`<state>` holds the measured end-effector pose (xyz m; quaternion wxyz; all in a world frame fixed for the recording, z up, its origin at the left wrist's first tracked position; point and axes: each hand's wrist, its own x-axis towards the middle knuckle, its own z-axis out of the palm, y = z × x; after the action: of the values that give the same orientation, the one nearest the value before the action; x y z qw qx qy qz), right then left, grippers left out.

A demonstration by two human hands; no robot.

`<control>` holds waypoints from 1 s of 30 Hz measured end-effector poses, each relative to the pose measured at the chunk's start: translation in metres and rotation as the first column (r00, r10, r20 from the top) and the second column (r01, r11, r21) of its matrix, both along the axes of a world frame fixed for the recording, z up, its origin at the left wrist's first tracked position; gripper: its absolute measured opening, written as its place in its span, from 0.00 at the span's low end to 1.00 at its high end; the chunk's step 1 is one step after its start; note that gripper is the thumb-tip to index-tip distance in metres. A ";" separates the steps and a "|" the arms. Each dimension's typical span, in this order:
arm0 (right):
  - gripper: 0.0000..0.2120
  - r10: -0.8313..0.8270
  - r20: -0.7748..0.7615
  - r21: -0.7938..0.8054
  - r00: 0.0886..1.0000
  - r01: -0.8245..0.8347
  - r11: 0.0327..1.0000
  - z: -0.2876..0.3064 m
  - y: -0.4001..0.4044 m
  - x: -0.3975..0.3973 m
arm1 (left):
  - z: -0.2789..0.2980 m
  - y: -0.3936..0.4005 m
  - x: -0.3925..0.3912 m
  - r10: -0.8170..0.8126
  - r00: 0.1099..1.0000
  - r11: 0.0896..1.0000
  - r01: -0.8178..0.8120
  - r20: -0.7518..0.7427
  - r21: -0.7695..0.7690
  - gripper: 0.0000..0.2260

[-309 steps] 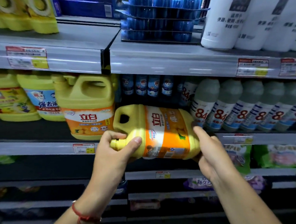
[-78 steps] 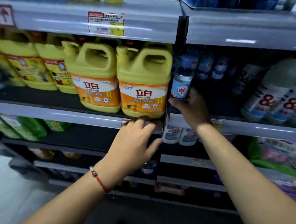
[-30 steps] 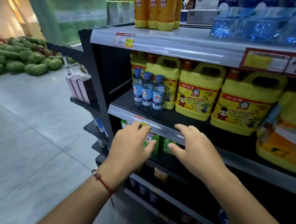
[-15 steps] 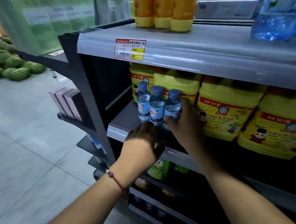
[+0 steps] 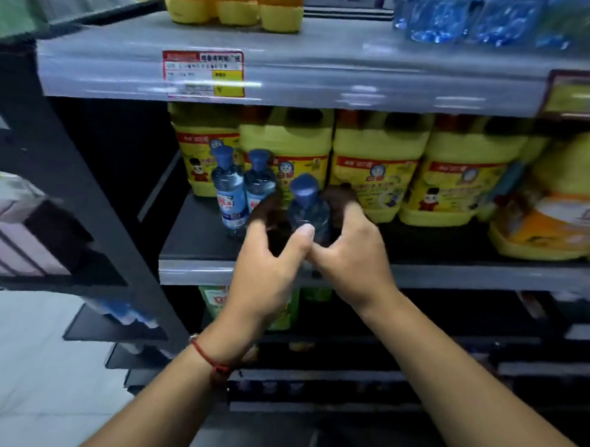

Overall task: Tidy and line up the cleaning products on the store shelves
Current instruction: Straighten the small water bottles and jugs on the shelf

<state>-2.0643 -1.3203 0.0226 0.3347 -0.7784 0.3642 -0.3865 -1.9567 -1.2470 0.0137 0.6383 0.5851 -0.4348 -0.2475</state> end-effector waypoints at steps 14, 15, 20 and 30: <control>0.40 -0.152 -0.374 0.387 0.915 0.302 0.871 -0.044 0.134 -0.117 | -0.060 0.037 -0.090 -0.116 0.655 0.841 0.465 -0.747 0.277 0.16; 0.39 -0.130 -0.329 0.508 0.935 0.292 0.810 -0.052 0.144 -0.129 | -0.064 0.036 -0.097 -0.113 0.659 0.835 0.469 -0.743 0.289 0.16; 0.23 -0.331 -0.020 0.696 0.943 0.251 0.673 -0.084 0.185 -0.154 | -0.067 0.032 -0.140 -0.133 0.634 0.794 0.528 -0.762 0.301 0.15; 0.15 -0.520 0.080 0.853 0.851 0.211 0.477 -0.095 0.184 -0.252 | -0.068 0.019 -0.244 -0.163 0.507 0.622 0.718 -0.846 0.311 0.12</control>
<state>-2.3165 -1.1368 -0.0724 0.6194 -0.3581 0.5991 -0.3595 -2.2011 -1.2278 -0.0545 0.4256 0.4610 -0.1625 -0.7616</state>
